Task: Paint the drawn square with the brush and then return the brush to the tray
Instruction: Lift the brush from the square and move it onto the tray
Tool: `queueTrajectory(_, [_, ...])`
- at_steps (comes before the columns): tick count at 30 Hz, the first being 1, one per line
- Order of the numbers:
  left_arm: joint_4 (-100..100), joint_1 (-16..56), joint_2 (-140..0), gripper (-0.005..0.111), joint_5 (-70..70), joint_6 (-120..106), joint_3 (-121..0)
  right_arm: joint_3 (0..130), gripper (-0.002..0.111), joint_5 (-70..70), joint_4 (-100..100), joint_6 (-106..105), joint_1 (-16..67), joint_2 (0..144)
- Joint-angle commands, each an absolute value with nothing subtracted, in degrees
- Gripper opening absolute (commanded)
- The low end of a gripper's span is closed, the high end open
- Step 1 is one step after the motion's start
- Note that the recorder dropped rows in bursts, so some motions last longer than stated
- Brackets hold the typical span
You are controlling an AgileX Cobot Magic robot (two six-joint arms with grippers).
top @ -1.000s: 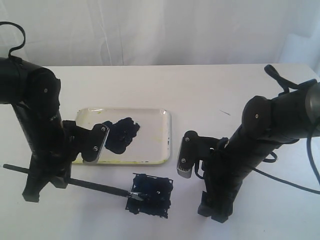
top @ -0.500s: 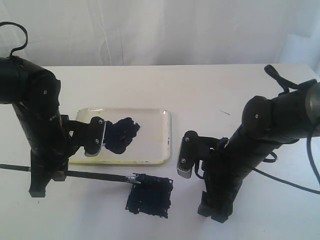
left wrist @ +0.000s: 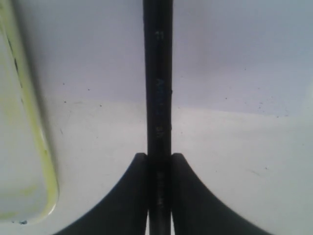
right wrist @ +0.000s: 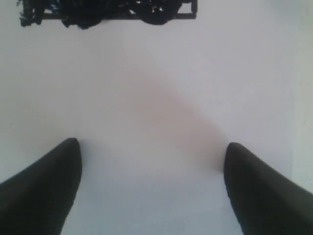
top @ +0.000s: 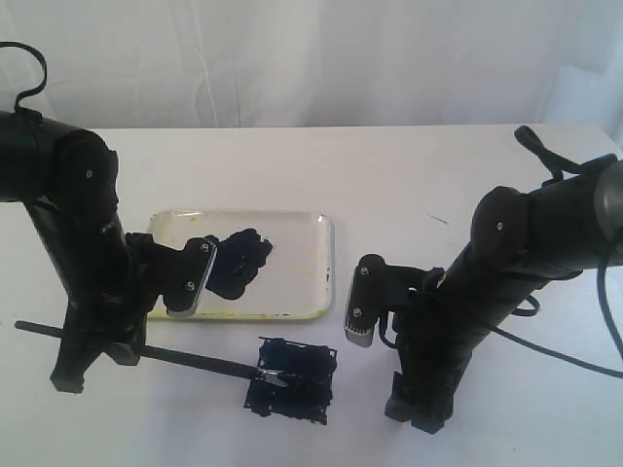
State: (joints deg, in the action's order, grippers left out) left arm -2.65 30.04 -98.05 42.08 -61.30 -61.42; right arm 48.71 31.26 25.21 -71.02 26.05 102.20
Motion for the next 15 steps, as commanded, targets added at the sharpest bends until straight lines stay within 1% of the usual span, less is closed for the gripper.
queueTrajectory(1, [-2.7,30.4,-95.3,0.000,43.5,-61.1,-61.5,48.5,0.074,29.4,24.4,-71.0,26.2,102.8])
queueTrajectory(8, [-13.5,29.1,-92.2,0.000,44.9,-47.3,-61.5,48.5,0.074,29.4,24.4,-71.0,26.2,102.8])
queueTrajectory(15, [-13.8,23.8,-91.9,0.000,44.1,-43.0,-61.5,48.5,0.074,29.4,24.4,-70.1,26.2,102.8])
